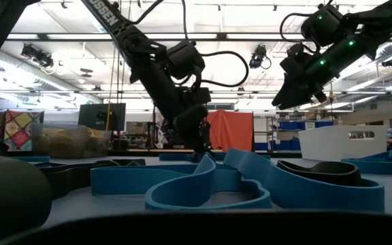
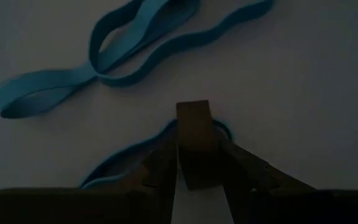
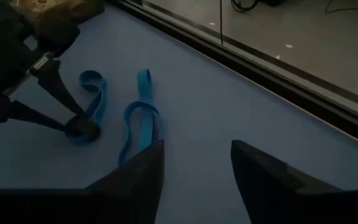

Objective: Sort rubber bands into baskets
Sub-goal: Put the black rubber band into the white bin

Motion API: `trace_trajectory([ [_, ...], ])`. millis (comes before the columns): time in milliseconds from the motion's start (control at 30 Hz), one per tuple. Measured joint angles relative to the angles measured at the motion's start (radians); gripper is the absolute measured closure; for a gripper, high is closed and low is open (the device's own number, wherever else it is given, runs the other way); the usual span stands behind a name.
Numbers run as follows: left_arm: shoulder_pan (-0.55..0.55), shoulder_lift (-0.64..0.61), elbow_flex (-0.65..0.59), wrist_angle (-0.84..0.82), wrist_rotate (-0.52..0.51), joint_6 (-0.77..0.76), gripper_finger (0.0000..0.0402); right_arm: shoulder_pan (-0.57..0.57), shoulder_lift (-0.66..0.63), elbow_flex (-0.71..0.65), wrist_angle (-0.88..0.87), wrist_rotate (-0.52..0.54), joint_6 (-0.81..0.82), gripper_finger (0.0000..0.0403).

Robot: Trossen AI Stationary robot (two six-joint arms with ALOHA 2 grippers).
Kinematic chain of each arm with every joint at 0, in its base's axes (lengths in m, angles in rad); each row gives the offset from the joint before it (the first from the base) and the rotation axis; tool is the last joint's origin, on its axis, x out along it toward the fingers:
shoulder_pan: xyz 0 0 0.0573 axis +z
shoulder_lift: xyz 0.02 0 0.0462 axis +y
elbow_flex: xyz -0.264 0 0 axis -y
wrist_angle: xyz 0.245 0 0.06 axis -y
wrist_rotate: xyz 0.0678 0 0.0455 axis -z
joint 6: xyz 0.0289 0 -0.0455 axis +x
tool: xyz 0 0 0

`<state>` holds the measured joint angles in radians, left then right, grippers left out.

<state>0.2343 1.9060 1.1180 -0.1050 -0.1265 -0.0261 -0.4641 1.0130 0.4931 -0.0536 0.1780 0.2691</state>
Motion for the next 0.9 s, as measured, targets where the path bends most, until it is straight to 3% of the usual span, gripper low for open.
trace_trajectory([
  [167,0.008,0.0,-0.01,0.007,-0.02,-0.004,0.0288,-0.001,0.0,0.0,0.001,0.001,-0.004,0.0216],
  [367,0.004,-0.002,-0.008,0.006,-0.018,-0.007,0.0382,-0.001,0.0,0.0,0.008,0.001,-0.009,0.023],
  [433,-0.004,-0.004,0.008,0.003,0.007,-0.026,0.039,-0.001,0.0,0.0,0.008,-0.015,-0.012,0.0236],
  [533,-0.032,-0.016,0.05,0.0,0.076,-0.061,0.0392,-0.002,0.0,0.0,0.026,-0.181,-0.05,0.0243],
  [700,-0.106,-0.022,0.134,0.003,0.115,-0.051,0.0397,0.013,0.0,0.0,0.104,-0.665,-0.113,0.0251],
  [767,-0.123,-0.022,0.17,0.003,0.105,-0.05,0.0397,0.029,0.0,0.0,0.13,-0.719,-0.106,0.0254],
  [900,-0.156,-0.022,0.248,-0.027,0.038,-0.056,0.0397,0.058,0.001,0.0,0.12,-0.688,-0.092,0.0254],
])
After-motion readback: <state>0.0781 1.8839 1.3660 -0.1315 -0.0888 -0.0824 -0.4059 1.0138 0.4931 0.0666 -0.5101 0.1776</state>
